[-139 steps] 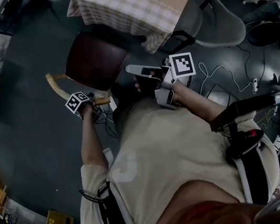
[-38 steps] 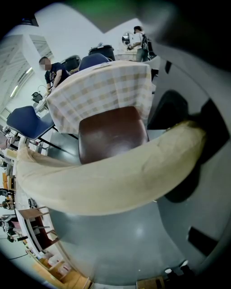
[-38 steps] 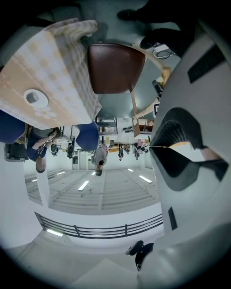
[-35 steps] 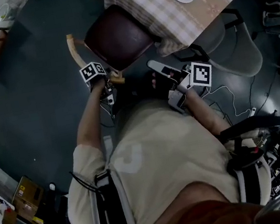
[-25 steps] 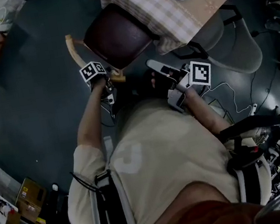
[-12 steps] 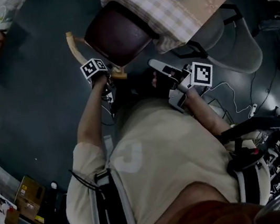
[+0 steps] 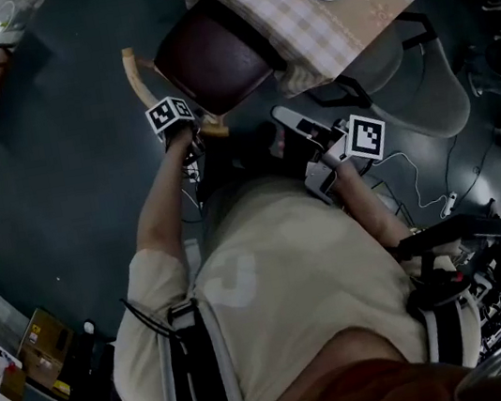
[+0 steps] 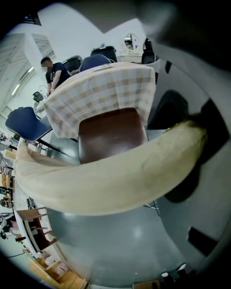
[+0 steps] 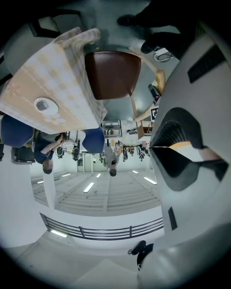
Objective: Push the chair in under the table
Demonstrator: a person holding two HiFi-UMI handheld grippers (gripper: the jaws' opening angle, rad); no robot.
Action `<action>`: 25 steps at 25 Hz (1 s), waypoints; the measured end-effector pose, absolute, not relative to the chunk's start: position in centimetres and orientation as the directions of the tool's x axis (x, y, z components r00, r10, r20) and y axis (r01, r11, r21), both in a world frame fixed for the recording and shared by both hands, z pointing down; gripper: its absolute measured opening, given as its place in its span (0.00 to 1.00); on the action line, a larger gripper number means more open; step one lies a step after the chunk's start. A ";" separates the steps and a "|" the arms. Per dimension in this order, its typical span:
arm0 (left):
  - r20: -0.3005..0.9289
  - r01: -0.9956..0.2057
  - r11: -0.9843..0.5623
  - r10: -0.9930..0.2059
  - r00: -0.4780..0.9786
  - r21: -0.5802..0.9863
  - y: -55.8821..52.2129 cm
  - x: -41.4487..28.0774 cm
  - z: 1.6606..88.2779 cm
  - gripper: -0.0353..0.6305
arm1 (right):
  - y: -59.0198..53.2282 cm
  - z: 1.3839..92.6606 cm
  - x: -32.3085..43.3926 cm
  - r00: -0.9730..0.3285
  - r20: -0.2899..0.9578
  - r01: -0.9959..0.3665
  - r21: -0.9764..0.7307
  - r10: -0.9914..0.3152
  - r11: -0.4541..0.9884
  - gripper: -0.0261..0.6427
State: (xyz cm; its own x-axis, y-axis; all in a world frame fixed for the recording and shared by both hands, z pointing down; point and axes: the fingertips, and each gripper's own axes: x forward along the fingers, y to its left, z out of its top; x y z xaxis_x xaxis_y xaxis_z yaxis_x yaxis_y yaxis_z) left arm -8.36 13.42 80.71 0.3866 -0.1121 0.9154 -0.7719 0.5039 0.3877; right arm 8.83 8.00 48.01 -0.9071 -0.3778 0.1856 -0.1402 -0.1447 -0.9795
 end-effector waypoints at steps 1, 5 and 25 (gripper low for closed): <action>0.914 -0.770 0.504 -0.115 0.388 0.391 13.2 -8.2 80.7 0.39 | 8.0 48.0 8.8 -0.908 0.186 -0.141 -0.980 -0.375 -0.144 0.06; 0.911 -0.767 0.502 -0.122 0.394 0.399 12.8 -7.5 80.4 0.39 | 8.2 47.7 8.9 -0.911 0.185 -0.143 -0.980 -0.369 -0.137 0.06; 0.905 -0.757 0.508 -0.126 0.407 0.411 11.0 -5.4 80.0 0.39 | 7.4 48.3 9.6 -0.913 0.190 -0.138 -0.977 -0.361 -0.165 0.06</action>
